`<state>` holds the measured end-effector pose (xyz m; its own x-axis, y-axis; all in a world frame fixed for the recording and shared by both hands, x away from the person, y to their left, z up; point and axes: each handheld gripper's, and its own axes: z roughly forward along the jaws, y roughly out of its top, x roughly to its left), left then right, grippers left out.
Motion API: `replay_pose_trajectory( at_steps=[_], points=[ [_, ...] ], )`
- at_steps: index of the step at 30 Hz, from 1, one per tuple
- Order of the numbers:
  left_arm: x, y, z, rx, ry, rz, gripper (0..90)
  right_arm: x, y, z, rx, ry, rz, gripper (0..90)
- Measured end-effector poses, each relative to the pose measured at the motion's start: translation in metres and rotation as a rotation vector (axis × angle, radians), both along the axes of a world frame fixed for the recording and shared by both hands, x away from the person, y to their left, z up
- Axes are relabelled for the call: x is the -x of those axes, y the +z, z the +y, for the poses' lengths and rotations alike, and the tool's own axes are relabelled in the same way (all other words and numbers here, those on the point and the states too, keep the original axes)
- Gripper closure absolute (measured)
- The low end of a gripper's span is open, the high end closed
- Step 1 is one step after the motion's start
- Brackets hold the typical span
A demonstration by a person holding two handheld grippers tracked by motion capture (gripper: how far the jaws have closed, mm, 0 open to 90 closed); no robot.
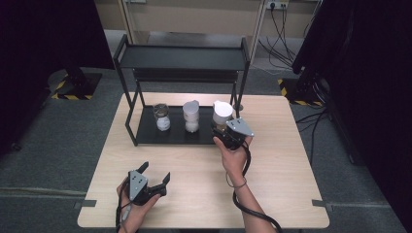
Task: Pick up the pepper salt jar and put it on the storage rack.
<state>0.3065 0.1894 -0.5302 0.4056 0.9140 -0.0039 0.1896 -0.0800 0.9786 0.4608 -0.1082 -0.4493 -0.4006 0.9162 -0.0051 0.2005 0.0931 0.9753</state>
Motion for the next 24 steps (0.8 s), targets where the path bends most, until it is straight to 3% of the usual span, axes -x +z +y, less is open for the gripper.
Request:
replay_pose_trajectory(
  at_steps=[24],
  points=[
    [0.0, 0.0, 0.0, 0.001, -0.002, 0.001, 10.0, -0.018, -0.01, 0.015, 0.031, -0.007, 0.024, 30.7]
  ],
)
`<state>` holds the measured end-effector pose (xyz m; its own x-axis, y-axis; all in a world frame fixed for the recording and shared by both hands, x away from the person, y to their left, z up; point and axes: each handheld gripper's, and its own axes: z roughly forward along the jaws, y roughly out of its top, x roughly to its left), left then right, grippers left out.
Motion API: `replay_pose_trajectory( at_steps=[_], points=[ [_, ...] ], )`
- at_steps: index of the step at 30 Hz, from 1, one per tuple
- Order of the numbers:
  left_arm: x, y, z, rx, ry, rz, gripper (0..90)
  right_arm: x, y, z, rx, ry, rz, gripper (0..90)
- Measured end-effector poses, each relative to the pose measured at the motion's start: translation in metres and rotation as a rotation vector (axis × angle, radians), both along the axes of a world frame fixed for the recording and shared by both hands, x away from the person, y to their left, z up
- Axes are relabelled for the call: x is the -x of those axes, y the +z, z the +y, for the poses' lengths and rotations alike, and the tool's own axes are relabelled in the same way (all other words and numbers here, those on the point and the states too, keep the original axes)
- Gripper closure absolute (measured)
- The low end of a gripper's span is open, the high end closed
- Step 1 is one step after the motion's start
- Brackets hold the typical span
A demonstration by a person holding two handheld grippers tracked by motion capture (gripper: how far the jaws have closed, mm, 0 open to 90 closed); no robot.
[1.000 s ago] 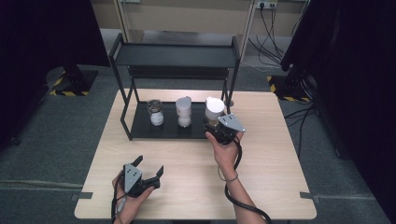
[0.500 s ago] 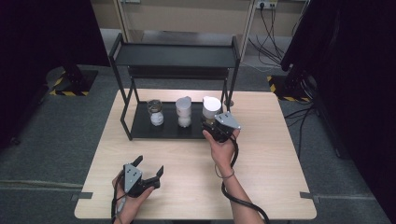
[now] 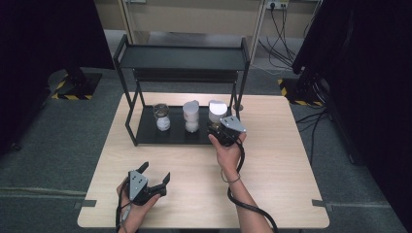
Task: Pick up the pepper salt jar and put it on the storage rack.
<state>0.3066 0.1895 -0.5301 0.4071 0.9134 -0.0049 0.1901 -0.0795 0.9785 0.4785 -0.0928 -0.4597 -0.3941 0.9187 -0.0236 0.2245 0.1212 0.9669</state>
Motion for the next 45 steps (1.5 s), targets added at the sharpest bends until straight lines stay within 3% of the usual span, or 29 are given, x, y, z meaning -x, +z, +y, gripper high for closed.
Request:
replay_pose_trajectory(
  at_steps=[27, 45],
  points=[
    [0.0, 0.0, 0.0, -0.001, -0.001, -0.002, 10.0, -0.007, 0.001, 0.015, -0.007, 0.01, 0.004, 30.8],
    [0.0, 0.0, 0.0, -0.001, -0.002, -0.002, 10.0, -0.013, -0.007, 0.022, 0.007, 0.01, 0.017, 30.7]
  ],
)
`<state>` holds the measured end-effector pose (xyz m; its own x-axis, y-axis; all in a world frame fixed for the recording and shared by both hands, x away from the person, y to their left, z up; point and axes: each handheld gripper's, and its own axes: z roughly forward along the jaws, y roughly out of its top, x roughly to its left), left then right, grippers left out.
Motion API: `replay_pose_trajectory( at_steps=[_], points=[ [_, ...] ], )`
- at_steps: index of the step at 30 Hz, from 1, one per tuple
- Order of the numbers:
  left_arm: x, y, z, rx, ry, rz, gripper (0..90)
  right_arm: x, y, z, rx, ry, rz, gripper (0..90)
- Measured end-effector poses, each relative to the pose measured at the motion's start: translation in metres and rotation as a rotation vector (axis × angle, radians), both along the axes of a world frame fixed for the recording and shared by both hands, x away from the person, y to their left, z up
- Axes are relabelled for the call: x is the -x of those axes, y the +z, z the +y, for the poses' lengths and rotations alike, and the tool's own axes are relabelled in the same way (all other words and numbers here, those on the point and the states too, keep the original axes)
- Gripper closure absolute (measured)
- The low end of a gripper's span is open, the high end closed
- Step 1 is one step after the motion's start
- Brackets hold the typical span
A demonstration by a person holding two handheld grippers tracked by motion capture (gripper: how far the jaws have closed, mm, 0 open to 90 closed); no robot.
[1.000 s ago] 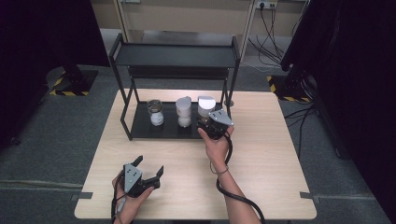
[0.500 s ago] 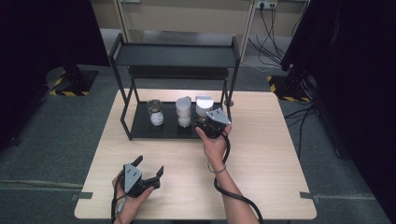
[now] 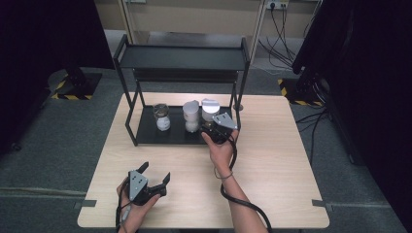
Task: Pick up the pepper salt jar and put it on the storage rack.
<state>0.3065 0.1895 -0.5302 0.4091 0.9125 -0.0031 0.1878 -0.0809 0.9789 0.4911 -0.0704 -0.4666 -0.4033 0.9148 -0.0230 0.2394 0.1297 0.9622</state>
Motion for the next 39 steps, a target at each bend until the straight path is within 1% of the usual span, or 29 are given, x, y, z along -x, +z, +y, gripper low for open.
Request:
replay_pose_trajectory(
  at_steps=[10, 25, 39],
  points=[
    [0.0, 0.0, 0.0, 0.001, -0.001, 0.001, 10.0, -0.005, -0.006, 0.002, -0.005, -0.008, 0.017, 30.8],
    [0.0, 0.0, 0.0, 0.001, -0.002, 0.0, 10.0, -0.014, -0.016, 0.006, 0.002, -0.018, 0.04, 30.8],
    [0.0, 0.0, 0.0, 0.001, -0.002, 0.0, 10.1, -0.023, -0.018, 0.004, 0.002, -0.031, 0.048, 30.8]
  ],
)
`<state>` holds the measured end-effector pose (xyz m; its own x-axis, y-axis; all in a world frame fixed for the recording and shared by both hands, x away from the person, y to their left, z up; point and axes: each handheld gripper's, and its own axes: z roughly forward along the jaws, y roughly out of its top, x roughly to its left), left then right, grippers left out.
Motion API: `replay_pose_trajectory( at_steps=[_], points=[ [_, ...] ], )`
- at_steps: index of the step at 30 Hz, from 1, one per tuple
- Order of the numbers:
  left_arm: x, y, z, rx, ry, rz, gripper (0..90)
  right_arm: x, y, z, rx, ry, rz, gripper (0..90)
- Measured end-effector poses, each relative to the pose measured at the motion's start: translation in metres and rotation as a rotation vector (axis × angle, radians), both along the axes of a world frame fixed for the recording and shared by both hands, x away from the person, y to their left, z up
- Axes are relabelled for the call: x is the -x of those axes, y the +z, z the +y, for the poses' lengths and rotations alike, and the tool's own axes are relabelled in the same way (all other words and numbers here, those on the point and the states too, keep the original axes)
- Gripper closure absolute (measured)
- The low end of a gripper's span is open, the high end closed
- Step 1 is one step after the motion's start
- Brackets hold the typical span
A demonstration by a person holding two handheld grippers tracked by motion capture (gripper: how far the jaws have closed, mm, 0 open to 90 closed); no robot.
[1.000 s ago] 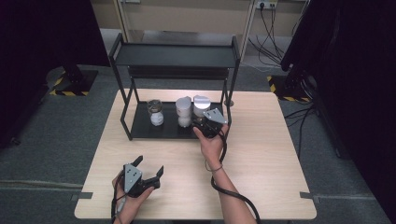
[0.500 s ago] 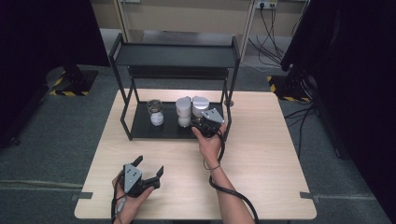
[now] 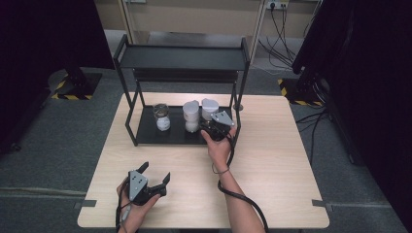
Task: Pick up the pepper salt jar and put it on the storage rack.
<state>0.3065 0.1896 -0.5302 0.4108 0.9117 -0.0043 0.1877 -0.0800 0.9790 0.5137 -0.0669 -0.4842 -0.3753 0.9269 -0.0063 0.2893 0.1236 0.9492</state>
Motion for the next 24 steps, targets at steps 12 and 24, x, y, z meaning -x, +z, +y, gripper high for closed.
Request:
replay_pose_trajectory(
  at_steps=[12, 24],
  points=[
    [0.0, 0.0, 0.0, -0.003, -0.001, 0.0, 10.1, -0.005, -0.005, -0.001, 0.007, -0.01, 0.015, 30.8],
    [0.0, 0.0, 0.0, -0.002, -0.001, -0.001, 10.1, -0.011, -0.013, -0.004, 0.011, -0.023, 0.035, 30.7]
  ],
)
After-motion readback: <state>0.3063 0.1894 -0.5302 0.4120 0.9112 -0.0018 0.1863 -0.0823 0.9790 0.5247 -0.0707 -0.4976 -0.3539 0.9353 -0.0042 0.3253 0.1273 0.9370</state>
